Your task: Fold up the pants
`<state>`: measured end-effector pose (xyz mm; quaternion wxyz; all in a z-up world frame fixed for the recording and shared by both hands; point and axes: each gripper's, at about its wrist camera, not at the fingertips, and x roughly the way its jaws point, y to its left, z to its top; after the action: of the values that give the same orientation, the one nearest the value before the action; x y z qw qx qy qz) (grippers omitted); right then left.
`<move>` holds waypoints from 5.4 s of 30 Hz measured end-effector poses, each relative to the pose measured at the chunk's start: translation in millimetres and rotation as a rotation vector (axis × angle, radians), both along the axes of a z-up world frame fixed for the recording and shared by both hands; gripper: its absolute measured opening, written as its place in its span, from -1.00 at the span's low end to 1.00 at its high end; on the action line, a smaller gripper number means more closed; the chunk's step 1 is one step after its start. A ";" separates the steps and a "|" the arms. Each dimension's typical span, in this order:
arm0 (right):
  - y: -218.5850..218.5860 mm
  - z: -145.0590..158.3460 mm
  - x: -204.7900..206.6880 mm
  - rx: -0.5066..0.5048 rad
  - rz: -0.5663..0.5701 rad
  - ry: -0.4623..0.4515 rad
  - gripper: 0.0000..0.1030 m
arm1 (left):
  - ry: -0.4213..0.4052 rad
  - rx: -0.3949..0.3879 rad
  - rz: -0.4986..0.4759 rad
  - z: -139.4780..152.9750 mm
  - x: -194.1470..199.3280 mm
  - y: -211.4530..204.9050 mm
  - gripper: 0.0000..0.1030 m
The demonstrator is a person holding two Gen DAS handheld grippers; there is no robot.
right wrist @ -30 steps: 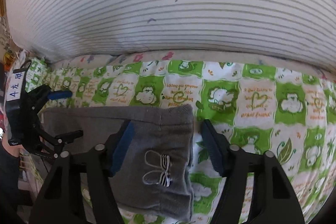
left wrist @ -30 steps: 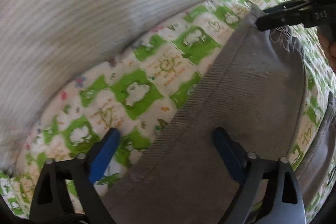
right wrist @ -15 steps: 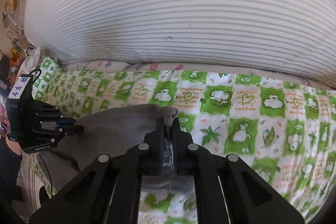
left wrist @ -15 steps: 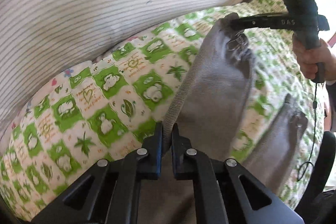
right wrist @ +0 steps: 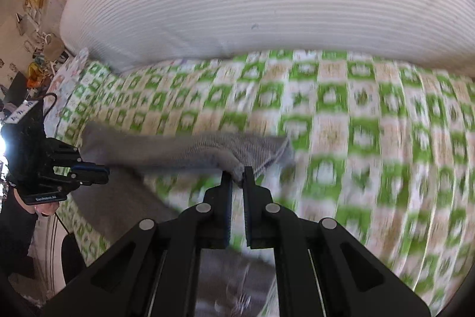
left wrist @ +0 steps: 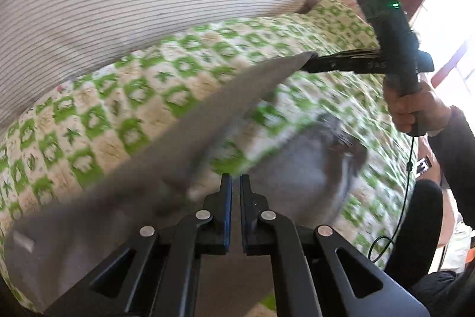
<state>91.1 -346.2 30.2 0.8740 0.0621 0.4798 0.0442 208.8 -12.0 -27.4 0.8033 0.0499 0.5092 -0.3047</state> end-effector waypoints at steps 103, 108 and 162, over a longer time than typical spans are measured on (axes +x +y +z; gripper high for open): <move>280.3 -71.1 -80.7 0.036 0.318 0.030 0.06 | -0.022 -0.098 0.813 -7.4 -189.6 237.7 0.09; 324.1 -105.3 -66.1 -0.007 0.381 0.077 0.06 | 0.015 -0.150 0.886 -15.6 -188.4 265.8 0.16; 353.1 -111.1 -40.5 0.158 0.405 -0.028 -0.87 | -0.049 -0.222 0.899 1.9 -160.1 269.4 -0.81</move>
<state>50.6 6.9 -80.8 0.8463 0.0320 0.4654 0.2570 48.7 257.4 -25.5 0.8679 -0.2551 0.4255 0.0226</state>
